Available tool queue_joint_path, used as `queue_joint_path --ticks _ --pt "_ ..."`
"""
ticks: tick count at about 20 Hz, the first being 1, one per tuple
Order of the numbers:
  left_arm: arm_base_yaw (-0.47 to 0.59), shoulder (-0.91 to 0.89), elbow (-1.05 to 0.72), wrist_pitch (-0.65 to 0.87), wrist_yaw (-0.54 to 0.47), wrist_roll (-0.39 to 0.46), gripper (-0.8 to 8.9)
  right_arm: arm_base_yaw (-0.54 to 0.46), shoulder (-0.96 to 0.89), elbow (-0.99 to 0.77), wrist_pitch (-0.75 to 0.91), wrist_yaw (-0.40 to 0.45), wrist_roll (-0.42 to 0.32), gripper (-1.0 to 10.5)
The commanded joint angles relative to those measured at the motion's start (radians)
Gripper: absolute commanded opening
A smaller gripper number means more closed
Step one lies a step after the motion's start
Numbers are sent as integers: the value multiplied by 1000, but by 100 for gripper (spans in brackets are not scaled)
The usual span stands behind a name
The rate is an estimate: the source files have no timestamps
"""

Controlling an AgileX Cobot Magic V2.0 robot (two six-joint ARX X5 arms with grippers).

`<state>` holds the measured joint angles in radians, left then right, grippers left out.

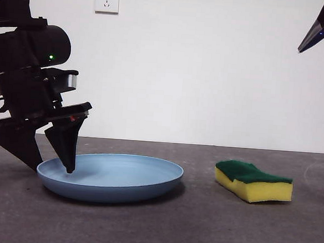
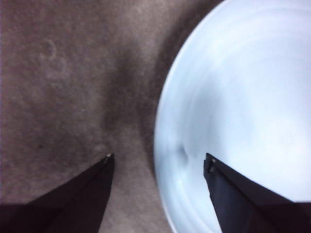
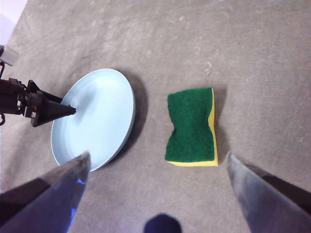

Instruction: Pick up the plate,pick up the cloth,clean the plate with the cloth

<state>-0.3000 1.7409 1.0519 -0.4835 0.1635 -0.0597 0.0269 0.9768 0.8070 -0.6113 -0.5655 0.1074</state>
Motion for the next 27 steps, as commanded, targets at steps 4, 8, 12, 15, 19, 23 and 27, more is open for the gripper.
queue_joint_path --ticks 4,8,12,15,19,23,27 --pt "-3 10 -2 1 -4 46 -8 1 1 2 4 -2 -11 473" --pt "-2 -6 0 3 -3 46 -8 23 1 3 13 18 -11 473" --pt "-3 -78 18 -19 -2 46 -8 124 37 61 13 162 -31 472" --pt "-2 -164 32 -47 -2 46 -8 222 123 140 7 267 -51 470" --pt "-2 -276 35 -73 -2 46 -8 337 272 208 4 414 -82 469" --pt "-2 -358 35 -92 -2 46 -8 387 438 218 30 503 -124 468" --pt "-2 -383 35 -123 -2 46 -8 393 584 218 104 520 -136 468"
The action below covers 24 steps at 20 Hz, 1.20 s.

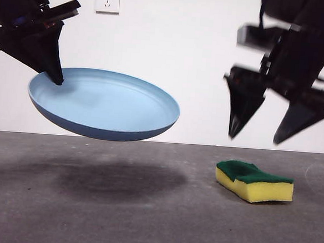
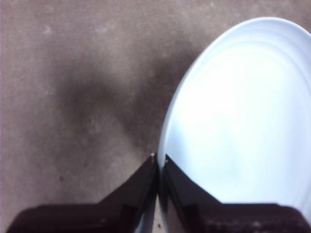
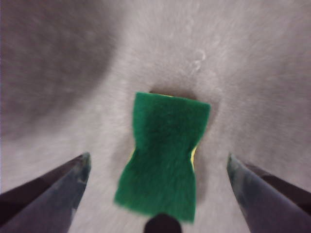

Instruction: Pick up the plate,pick up the cloth,clean the plate with the cloth

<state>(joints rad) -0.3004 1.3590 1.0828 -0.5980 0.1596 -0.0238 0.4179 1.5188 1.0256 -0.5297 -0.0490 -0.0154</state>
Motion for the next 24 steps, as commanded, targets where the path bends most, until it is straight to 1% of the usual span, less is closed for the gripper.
queue_joint_path --ticks 1,5,7,11,12,13,14,17,21,24 --pt "-2 -1 5 -19 2 11 -8 2 71 0 34 3 -14 468" --pt "-2 -1 5 -33 2 11 -8 2 156 0 60 4 -21 463" --pt "-2 -1 5 -34 2 11 -8 2 177 0 62 4 -21 396" --pt "-2 -1 5 -37 2 11 -8 2 187 -1 62 3 -21 366" --pt "-2 -1 5 -38 2 11 -8 2 187 -1 61 3 -21 298" --pt "-2 -1 5 -39 2 11 -8 2 187 -1 58 4 -24 184" --pt "-2 -1 5 -39 2 11 -8 2 187 -1 56 3 -32 102" --pt "-2 -1 5 -40 2 11 -8 2 187 -1 49 4 -41 -16" --pt "-2 -1 5 -39 2 11 -8 2 187 -1 47 3 -42 -17" --pt "-2 -1 5 -17 -2 10 -8 10 158 0 48 -5 -9 -17"
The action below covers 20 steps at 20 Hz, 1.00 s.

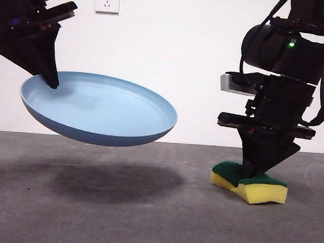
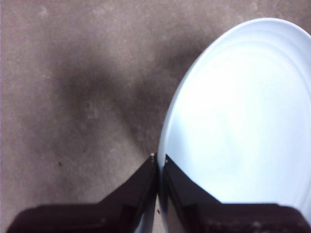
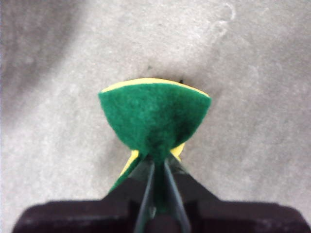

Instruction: Pick up the plate,pick up the cloth,clean the plate with the cloth

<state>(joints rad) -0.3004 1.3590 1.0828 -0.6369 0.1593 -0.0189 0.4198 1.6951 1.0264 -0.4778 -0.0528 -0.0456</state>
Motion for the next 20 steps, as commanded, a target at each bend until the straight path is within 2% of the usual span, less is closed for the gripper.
queue_joint_path --ticks 1,4,11,16,20 --pt "-2 0 5 32 -2 5 -8 14 -45 -1 -3 -4 37 -17" --pt "-2 12 5 53 -3 5 -8 45 -151 -1 -4 -30 80 -17" --pt "-50 84 5 89 -2 -16 -8 186 -389 -1 -3 -27 162 -17" --pt "-154 92 5 94 3 -42 -8 282 -374 -1 28 -19 181 -17" --pt "-239 92 5 95 21 -67 -8 311 -325 -1 80 11 187 -17"
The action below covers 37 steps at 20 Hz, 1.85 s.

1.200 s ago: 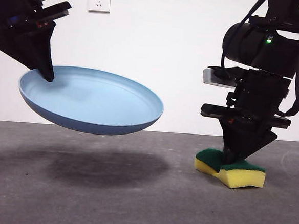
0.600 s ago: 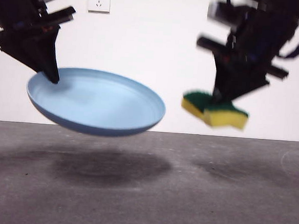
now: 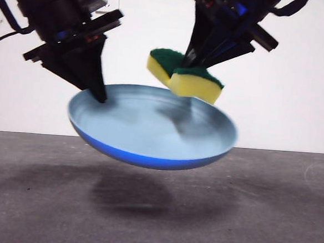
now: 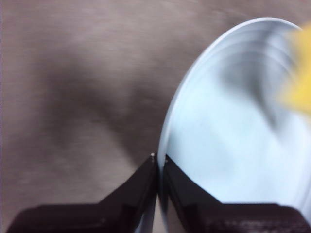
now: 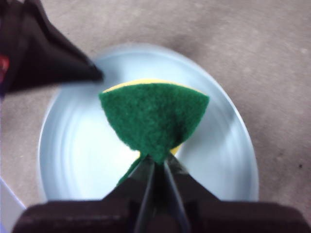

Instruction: Pick up the plate,pick up the cloth,clean the plate with the cloth

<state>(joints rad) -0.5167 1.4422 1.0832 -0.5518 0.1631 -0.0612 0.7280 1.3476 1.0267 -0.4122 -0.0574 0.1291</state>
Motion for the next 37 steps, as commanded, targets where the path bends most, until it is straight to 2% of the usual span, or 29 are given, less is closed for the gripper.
queue_joint_path --ticks 1,5,7,9,11,15,16,18,22,24,28,30,37 --pt "-35 8 4 13 33 -25 -8 3 42 -2 24 15 13 -17" --pt "-53 8 4 31 51 -45 -8 8 131 -2 46 2 12 -16" --pt "-53 8 4 50 49 -45 -8 34 167 -2 52 -12 12 -16" --pt "-50 8 4 69 48 -45 -8 68 182 -2 65 -66 13 -16" --pt "-50 8 4 86 47 -45 -8 114 182 -2 70 -74 13 -16" --pt "-19 8 4 92 47 -44 -8 170 182 -2 -39 -63 12 -17" --pt "-3 8 4 87 48 -43 -8 171 182 -2 -88 -39 12 -16" --pt "30 8 4 71 53 -43 -8 172 182 -2 -182 68 8 -16" --pt "71 8 4 14 125 -25 -8 140 182 -2 -234 384 2 -16" --pt "71 8 4 -8 184 -13 -8 114 182 -2 -172 425 2 -16" --pt "61 8 4 -13 271 -13 -8 88 182 -2 -22 415 2 -16" --pt "57 8 4 -11 288 -13 -8 85 182 -2 36 362 3 -16" --pt "58 8 4 18 283 -14 -8 109 185 -2 189 13 40 -17"
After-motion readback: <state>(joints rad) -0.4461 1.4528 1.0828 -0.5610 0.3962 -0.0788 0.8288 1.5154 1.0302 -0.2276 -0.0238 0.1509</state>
